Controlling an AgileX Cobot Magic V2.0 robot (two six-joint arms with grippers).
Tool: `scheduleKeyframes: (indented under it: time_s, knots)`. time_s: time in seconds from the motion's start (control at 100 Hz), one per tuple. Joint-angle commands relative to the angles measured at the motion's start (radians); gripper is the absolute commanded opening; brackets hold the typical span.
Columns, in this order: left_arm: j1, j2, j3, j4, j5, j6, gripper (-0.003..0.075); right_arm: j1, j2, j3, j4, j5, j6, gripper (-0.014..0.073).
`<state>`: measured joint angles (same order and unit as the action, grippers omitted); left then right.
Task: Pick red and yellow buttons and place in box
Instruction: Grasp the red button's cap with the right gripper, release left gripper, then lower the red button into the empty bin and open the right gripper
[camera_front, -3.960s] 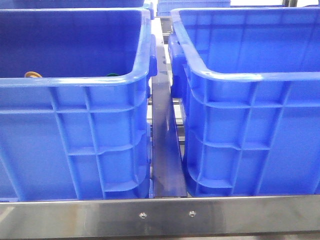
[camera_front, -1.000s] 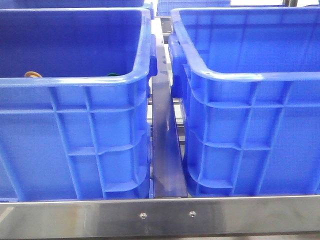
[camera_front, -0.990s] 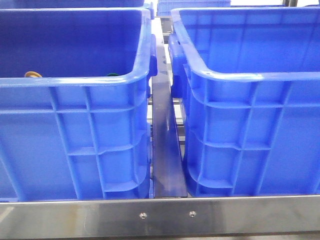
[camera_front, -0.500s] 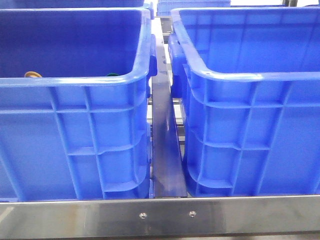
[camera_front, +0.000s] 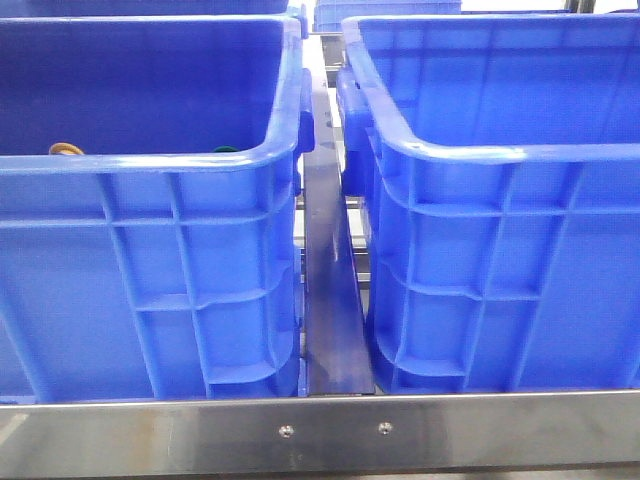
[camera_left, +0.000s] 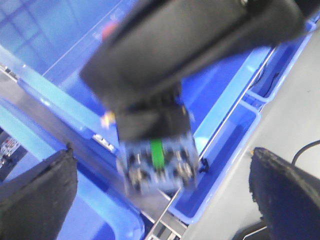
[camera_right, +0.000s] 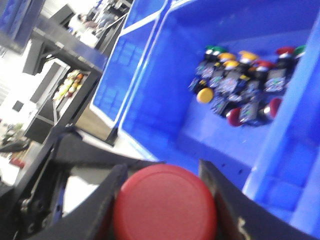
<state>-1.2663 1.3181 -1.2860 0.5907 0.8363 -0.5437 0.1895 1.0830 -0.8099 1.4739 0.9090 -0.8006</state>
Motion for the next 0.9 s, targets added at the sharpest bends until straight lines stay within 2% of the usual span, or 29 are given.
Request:
scheduleKeyframes:
  time_s: [0.0, 0.3, 0.6, 0.89]
  knots:
    - [0.014, -0.033, -0.027, 0.023, -0.027, -0.019, 0.0652, -0.041, -0.02, -0.033, 0.061, -0.006, -0.026, 0.0246]
    - [0.181, -0.079, -0.023, 0.025, -0.026, -0.036, 0.0652, -0.212, -0.02, -0.033, 0.061, 0.004, -0.043, 0.0246]
    - [0.48, -0.155, 0.107, -0.003, -0.052, -0.056, 0.0652, -0.294, -0.02, -0.033, 0.045, 0.011, -0.077, 0.0246]
    - [0.782, -0.387, 0.321, -0.003, -0.087, -0.081, 0.0652, -0.334, -0.02, -0.033, 0.008, -0.028, -0.09, 0.0246]
